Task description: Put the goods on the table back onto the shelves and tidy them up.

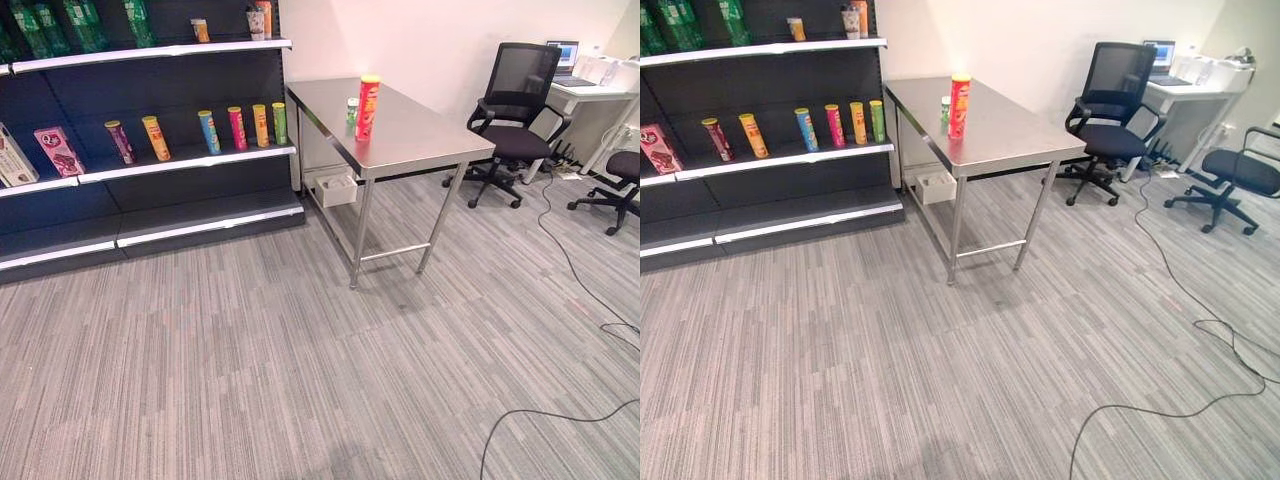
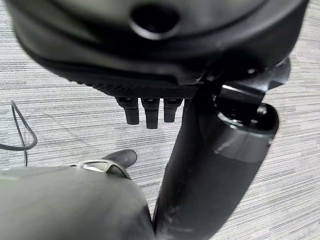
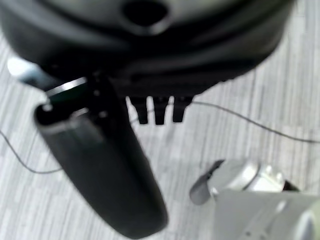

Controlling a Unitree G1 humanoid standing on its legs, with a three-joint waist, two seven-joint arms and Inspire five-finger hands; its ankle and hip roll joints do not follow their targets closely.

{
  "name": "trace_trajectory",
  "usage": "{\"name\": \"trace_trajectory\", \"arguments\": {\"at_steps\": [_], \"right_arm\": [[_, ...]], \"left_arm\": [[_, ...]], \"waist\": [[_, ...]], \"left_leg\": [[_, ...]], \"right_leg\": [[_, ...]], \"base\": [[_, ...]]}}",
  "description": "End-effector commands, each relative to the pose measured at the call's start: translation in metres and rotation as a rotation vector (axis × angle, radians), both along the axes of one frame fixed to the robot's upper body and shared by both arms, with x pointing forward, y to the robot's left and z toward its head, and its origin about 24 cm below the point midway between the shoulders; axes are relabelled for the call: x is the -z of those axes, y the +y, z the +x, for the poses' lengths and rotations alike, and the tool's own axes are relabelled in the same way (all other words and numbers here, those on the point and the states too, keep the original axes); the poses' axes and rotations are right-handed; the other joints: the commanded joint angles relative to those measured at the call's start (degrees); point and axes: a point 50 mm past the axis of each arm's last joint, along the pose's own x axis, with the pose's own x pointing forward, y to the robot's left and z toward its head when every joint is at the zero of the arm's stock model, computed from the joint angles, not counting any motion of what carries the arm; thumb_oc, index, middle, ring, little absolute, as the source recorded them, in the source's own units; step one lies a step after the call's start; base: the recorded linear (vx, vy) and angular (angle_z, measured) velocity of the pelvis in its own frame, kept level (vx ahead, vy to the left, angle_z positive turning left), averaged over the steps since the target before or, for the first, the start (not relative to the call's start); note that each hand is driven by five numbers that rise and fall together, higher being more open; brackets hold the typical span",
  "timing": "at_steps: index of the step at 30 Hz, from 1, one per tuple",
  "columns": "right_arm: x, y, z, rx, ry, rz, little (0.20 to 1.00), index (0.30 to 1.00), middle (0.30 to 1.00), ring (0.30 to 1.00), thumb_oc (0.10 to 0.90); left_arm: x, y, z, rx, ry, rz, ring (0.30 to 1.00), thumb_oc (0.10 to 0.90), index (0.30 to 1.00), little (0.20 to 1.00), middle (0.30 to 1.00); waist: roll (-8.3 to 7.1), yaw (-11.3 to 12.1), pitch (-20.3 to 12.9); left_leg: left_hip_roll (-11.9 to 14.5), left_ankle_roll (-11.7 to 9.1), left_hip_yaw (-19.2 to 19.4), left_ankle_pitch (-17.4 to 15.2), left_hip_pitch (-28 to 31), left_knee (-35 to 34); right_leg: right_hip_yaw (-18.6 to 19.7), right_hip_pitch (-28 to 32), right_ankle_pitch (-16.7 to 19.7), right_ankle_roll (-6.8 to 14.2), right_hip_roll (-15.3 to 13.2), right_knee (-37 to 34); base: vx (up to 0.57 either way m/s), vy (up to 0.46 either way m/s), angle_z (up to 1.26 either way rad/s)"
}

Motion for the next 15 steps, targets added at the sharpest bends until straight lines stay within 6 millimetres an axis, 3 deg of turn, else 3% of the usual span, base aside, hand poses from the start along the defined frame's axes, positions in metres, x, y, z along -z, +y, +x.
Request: {"name": "trace_trajectory", "arguments": {"at_steps": [1, 5, 7, 10, 12, 13, 15], "right_arm": [[-0.002, -0.003, 0.013, 0.013, -0.008, -0.044, 0.9, 0.9, 0.9, 0.9, 0.8], [-0.003, -0.008, 0.01, 0.025, 0.006, -0.061, 0.9, 0.9, 0.9, 0.9, 0.8], [-0.003, -0.01, 0.011, 0.016, 0.012, -0.06, 0.9, 0.9, 0.9, 0.9, 0.8], [-0.006, -0.02, 0.018, -0.002, -0.007, -0.082, 0.9, 0.9, 0.9, 0.9, 0.8], [-0.008, -0.025, 0.021, 0.001, -0.014, -0.099, 0.9, 0.9, 0.9, 0.9, 0.8], [-0.01, -0.032, 0.024, 0.009, -0.023, -0.125, 0.9, 0.9, 0.9, 0.9, 0.8], [-0.01, -0.032, 0.022, 0.004, -0.017, -0.123, 0.9, 0.9, 0.9, 0.9, 0.8]], "left_arm": [[-0.001, -0.005, 0.018, 0.03, -0.045, 0.006, 0.9, 0.8, 0.9, 0.9, 0.9], [-0.005, -0.001, 0.031, -0.025, -0.1, 0.015, 0.9, 0.8, 0.9, 0.9, 0.9], [-0.004, -0.001, 0.029, -0.063, -0.105, 0.007, 0.9, 0.8, 0.9, 0.9, 0.9], [-0.002, -0.004, 0.019, -0.136, -0.095, -0.011, 0.9, 0.8, 0.9, 0.9, 0.9], [-0.001, -0.006, 0.015, -0.158, -0.094, -0.015, 0.9, 0.8, 0.9, 0.9, 0.9], [0.0, -0.01, 0.008, -0.199, -0.086, -0.022, 0.9, 0.8, 0.9, 0.9, 0.9], [0.002, -0.016, 0.002, -0.218, -0.079, -0.034, 0.9, 0.8, 0.9, 0.9, 0.9]], "waist": [[-2.85, 0.0, 4.8], [-3.59, 0.7, 6.6], [-3.66, 0.8, 6.3], [-1.86, 1.9, 7.7], [-1.57, 2.5, 8.3], [-0.4, 3.5, 8.7], [0.18, 3.4, 8.0]], "left_leg": [[7.2, -6.5, -4.1, -1.6, -6.5, 17.1], [8.2, -5.8, -8.1, 0.0, -14.3, 23.2], [8.7, -5.0, -7.8, -0.6, -15.0, 17.6], [10.7, -6.2, -10.1, 7.3, -17.2, 6.9], [11.2, -6.5, -11.1, 8.2, -18.9, 3.7], [13.2, -7.2, -11.9, 9.2, -22.7, -2.5], [13.6, -7.6, -10.6, 9.2, -22.8, -2.9]], "right_leg": [[3.7, 3.1, 0.8, 5.5, -4.3, -2.7], [3.1, 2.6, 0.2, 4.8, -4.7, -2.3], [3.2, 2.2, -0.6, 5.4, -5.8, -1.9], [2.7, 1.6, -2.7, 5.3, -6.5, -0.3], [2.4, 1.6, -3.6, 5.3, -6.9, 0.3], [2.9, 2.7, -6.2, 5.7, -7.9, 1.8], [3.6, 3.4, -7.0, 6.4, -8.2, 2.0]], "base": [[-0.13, -0.163, 0.06], [0.02, -0.037, 0.04], [0.15, 0.108, 0.17], [0.17, 0.162, -0.03], [0.27, 0.17, 0.04], [0.36, 0.179, 0.13], [0.44, 0.227, 0.05]]}}
